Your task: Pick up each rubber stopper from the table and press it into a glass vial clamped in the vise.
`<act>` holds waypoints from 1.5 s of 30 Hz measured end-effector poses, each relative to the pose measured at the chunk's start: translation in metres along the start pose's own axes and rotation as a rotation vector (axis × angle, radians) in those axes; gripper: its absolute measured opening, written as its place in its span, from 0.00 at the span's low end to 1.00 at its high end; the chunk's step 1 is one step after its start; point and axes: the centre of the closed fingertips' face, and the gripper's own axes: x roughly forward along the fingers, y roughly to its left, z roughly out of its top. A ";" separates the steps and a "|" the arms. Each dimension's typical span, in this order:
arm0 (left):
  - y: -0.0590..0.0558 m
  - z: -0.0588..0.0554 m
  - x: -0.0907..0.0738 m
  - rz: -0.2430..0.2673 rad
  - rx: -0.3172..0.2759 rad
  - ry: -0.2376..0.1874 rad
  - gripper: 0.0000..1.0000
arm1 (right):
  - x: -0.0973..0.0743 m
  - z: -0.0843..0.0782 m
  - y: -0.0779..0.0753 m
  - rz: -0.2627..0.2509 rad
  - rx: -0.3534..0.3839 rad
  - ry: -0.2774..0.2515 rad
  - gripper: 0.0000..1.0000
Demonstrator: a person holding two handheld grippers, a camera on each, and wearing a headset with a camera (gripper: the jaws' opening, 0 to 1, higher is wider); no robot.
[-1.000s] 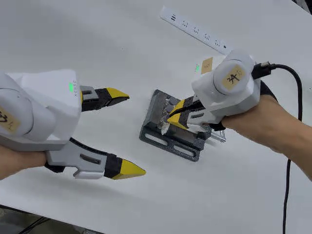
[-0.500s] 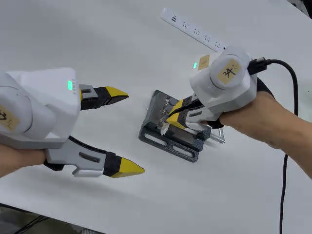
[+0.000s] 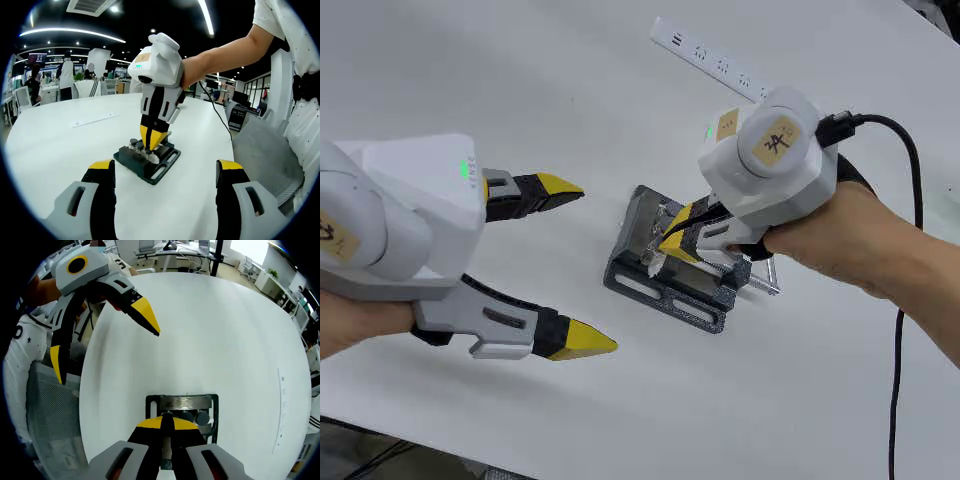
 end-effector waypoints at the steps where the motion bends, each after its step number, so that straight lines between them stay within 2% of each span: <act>1: 0.000 0.000 0.000 0.000 0.000 0.000 0.82 | 0.000 0.000 0.000 0.001 0.001 0.002 0.00; 37: -0.004 0.003 0.001 -0.007 0.007 -0.002 0.82 | 0.002 0.001 0.000 0.028 -0.022 0.075 0.00; 39: -0.005 0.004 0.001 -0.009 0.012 -0.002 0.82 | 0.002 0.001 -0.001 0.024 -0.014 0.069 0.01; 41: -0.004 0.004 0.001 -0.009 0.014 0.001 0.82 | 0.002 0.001 -0.002 0.029 0.042 0.039 0.01; 43: -0.004 0.003 0.000 -0.005 0.019 0.008 0.82 | 0.002 0.001 -0.003 0.027 0.059 0.025 0.01; 45: -0.005 0.004 -0.001 -0.004 0.018 0.007 0.82 | 0.001 0.001 0.000 0.019 0.043 0.018 0.01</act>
